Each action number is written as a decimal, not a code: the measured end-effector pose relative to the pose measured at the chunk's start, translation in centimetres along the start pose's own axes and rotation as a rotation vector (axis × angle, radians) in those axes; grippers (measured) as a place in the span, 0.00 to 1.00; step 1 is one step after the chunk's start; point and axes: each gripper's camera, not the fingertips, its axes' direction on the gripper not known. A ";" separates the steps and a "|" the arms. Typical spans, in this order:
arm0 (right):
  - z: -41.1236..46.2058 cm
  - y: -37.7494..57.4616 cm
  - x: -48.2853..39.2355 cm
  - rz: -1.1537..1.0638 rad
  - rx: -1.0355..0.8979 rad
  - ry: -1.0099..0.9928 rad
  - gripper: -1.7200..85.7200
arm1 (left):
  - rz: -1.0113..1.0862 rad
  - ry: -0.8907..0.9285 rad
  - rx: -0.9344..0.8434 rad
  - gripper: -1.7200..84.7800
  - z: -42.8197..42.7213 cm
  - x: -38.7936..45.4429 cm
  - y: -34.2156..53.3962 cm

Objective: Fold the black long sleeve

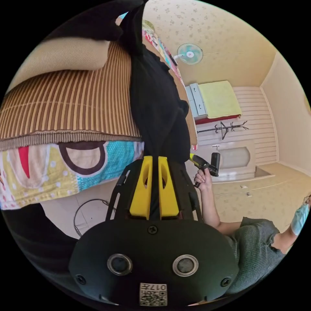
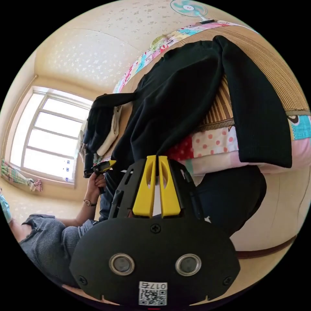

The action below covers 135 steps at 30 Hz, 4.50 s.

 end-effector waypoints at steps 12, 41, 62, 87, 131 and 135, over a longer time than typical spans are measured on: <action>-15.5 7.4 1.9 0.268 0.043 0.417 0.03 | 0.069 0.140 -0.148 0.06 1.4 2.9 7.7; -14.5 9.1 17.8 0.698 0.366 -0.185 0.13 | 0.427 -0.352 0.118 0.09 8.9 4.7 4.9; -24.0 11.2 14.3 0.838 0.696 0.137 0.17 | 0.328 -0.162 0.159 0.04 6.9 0.8 3.4; -13.9 -14.5 -22.5 -0.249 0.681 0.539 0.07 | 0.333 -0.087 0.160 0.02 4.8 0.3 1.0; 12.7 -21.7 -11.0 -0.126 0.231 0.622 0.05 | 0.153 -0.304 0.931 0.19 -19.5 14.0 0.6; 10.4 -21.4 -8.9 -0.135 0.260 0.499 0.04 | -0.014 -0.372 0.896 0.22 -21.4 11.9 -5.9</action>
